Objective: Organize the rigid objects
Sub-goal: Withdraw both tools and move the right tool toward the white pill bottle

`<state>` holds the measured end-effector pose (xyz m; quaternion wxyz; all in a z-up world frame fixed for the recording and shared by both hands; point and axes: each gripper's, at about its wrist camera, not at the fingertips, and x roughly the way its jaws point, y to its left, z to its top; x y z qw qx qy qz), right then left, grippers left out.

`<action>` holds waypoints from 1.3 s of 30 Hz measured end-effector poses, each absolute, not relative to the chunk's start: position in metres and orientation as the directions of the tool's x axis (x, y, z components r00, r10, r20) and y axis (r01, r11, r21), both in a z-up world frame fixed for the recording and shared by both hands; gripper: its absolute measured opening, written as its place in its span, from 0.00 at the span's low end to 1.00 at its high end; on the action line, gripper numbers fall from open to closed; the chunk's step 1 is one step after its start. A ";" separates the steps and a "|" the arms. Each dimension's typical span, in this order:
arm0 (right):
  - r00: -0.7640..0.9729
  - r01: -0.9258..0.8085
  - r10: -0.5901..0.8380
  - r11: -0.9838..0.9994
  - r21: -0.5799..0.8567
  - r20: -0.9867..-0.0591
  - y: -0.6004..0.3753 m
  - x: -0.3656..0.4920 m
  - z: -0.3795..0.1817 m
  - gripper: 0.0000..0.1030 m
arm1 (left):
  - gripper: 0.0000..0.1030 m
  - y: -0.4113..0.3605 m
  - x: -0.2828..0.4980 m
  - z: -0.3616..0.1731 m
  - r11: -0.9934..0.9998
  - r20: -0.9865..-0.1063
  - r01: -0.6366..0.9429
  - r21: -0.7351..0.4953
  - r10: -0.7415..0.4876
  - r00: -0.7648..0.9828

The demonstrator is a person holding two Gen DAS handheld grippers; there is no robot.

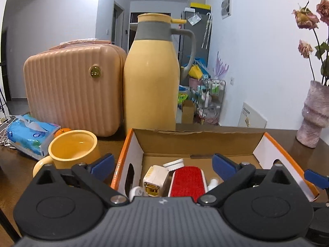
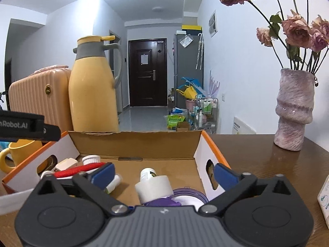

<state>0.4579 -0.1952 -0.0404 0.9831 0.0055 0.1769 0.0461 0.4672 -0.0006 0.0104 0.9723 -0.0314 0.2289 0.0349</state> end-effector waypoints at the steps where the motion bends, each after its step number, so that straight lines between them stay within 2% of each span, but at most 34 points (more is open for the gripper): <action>1: 0.933 -0.086 0.089 0.996 0.023 -0.348 -0.195 0.458 -0.040 1.00 | 1.00 -0.001 0.466 0.011 0.995 -0.442 -0.081 -0.050 0.050 0.896; 7: 0.943 -0.085 0.091 0.996 0.031 -0.321 -0.195 0.452 -0.036 1.00 | 1.00 0.000 0.465 0.012 0.992 -0.431 -0.121 -0.037 0.094 0.897; 18: 0.965 -0.041 0.044 0.999 0.017 -0.260 -0.204 0.430 -0.027 1.00 | 1.00 0.003 0.450 0.020 0.991 -0.385 -0.117 -0.063 0.084 0.919; 22: 0.970 -0.034 0.034 0.999 0.004 -0.240 -0.209 0.412 -0.027 1.00 | 1.00 0.000 0.438 0.021 0.994 -0.373 -0.107 -0.032 0.087 0.924; 39: 0.970 -0.036 0.030 0.999 -0.020 -0.242 -0.221 0.339 -0.033 1.00 | 1.00 0.017 0.369 0.018 0.990 -0.349 -0.117 -0.080 0.082 0.934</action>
